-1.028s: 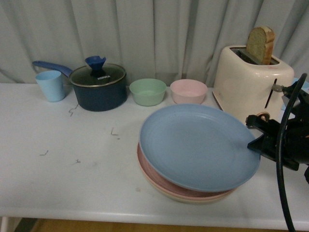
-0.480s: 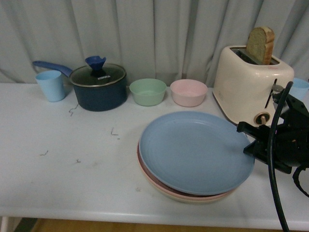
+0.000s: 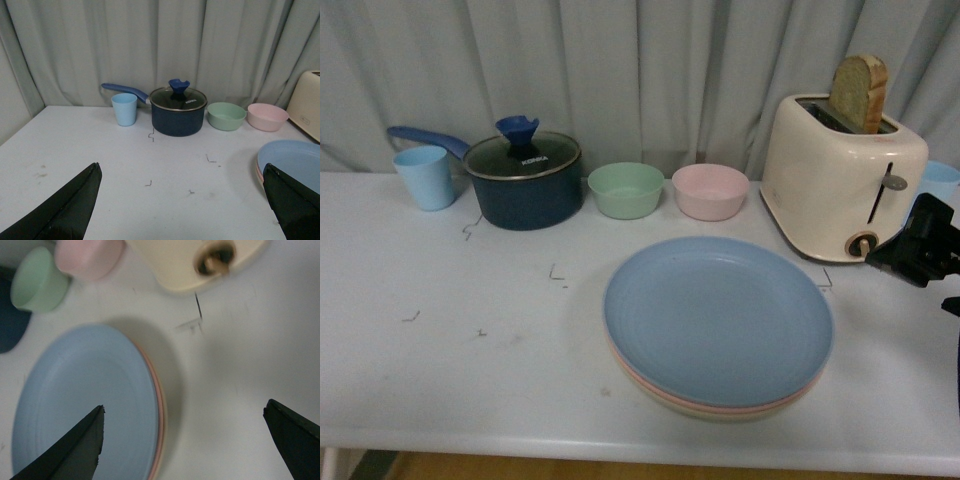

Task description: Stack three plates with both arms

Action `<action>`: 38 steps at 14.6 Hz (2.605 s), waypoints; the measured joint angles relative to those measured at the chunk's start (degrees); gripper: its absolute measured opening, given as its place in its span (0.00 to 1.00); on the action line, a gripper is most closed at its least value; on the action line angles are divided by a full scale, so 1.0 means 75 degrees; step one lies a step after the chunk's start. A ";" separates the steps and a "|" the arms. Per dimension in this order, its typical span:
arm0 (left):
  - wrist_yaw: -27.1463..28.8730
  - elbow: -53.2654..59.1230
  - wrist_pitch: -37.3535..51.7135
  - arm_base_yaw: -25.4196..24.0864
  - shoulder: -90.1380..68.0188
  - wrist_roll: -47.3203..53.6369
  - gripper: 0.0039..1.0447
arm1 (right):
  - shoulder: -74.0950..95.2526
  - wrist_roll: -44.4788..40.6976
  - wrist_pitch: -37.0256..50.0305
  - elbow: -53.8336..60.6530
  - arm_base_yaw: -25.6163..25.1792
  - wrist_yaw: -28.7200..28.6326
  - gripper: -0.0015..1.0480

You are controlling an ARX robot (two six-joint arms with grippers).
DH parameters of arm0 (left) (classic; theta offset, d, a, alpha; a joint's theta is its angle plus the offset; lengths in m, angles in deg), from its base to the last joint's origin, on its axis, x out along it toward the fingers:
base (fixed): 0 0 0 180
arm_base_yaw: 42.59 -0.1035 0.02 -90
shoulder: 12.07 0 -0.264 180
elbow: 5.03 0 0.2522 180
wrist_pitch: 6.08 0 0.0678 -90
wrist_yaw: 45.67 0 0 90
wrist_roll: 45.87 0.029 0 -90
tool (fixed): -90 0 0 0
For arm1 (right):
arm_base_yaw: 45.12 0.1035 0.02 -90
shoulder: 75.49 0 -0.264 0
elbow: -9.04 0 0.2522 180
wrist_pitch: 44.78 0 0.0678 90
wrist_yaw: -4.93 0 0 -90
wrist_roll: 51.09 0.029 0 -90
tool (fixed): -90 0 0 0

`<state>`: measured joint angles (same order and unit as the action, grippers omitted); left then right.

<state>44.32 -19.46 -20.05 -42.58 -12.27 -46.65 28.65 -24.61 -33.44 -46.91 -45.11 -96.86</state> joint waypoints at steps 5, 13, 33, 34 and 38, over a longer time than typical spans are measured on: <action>0.0000 0.0000 0.0000 0.0000 0.0000 0.0000 0.94 | -0.0350 -0.3037 0.6478 0.2862 -0.0012 0.1582 0.45; 0.0000 0.0003 -0.0003 0.0000 0.0000 0.0000 0.94 | -0.4657 -0.3480 0.5117 0.5097 -0.0003 0.1577 0.02; 0.0000 0.0003 0.0000 0.0000 0.0000 0.0000 0.94 | -1.1928 -0.3480 -0.1370 0.5540 -0.0006 0.1577 0.02; 0.0000 0.0000 0.0000 0.0000 0.0000 0.0000 0.94 | -1.2085 -0.3480 -0.1539 0.5540 -0.0003 0.1577 0.02; 0.0000 0.0000 0.0000 0.0000 0.0000 0.0000 0.94 | -1.2622 -0.3480 -0.2098 0.5540 -0.0003 0.1577 0.02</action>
<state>44.32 -19.46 -20.05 -42.58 -12.27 -46.65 -66.01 -50.71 -49.17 -5.36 -45.13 -85.04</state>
